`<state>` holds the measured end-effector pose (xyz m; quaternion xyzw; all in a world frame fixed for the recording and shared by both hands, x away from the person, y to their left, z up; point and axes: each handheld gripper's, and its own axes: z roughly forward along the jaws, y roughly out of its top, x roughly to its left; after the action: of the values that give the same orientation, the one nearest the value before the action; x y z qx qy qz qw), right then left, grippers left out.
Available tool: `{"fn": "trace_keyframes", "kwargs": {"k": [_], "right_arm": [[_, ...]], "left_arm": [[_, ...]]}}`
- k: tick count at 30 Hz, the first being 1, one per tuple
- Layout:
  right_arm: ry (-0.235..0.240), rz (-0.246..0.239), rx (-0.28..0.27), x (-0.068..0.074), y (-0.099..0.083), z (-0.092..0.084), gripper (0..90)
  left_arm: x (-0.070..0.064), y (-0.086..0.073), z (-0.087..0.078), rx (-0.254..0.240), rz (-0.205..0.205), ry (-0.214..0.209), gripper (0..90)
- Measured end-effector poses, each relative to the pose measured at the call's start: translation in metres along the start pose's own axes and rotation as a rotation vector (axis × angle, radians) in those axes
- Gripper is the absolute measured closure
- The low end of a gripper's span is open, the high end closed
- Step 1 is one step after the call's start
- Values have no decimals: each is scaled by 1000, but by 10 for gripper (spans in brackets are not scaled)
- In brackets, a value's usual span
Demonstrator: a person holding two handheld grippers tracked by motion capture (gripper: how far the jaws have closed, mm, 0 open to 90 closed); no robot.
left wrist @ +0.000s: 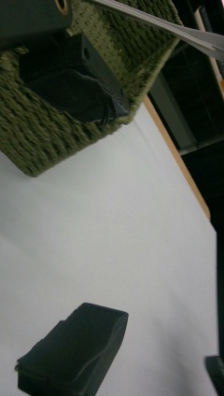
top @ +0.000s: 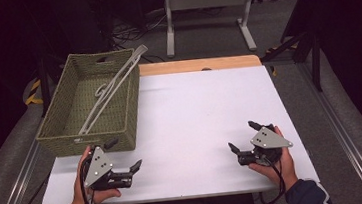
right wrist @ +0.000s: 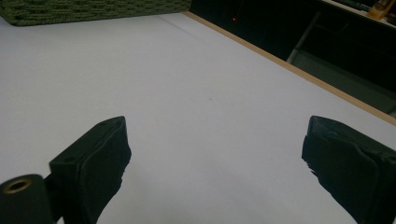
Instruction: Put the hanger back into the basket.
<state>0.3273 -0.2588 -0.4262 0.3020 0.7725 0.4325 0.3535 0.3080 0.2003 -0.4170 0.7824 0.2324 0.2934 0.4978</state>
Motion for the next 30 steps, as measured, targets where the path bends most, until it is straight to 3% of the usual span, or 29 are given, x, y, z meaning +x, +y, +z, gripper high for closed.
{"fn": "trace_keyframes", "kwargs": {"k": [3,6,9,15,17,21,30], "right_arm": [[18,-10,-16,2,1,0,74],[27,-13,-20,3,1,0,72],[40,-11,-35,5,2,-1,70],[39,-23,-37,7,3,-2,69],[38,-23,-35,7,3,-2,69],[39,-23,-36,6,3,-1,69],[43,-21,-30,6,1,-1,68]], "left_arm": [[6,-15,-1,12,-59,-13,43],[9,-23,-1,35,-43,-3,33],[11,-33,1,58,-58,1,27],[15,-35,-2,38,-74,18,29],[16,-37,-3,34,-100,10,34],[17,-37,-3,27,-112,6,34],[16,-37,-3,26,-104,1,29]]}}
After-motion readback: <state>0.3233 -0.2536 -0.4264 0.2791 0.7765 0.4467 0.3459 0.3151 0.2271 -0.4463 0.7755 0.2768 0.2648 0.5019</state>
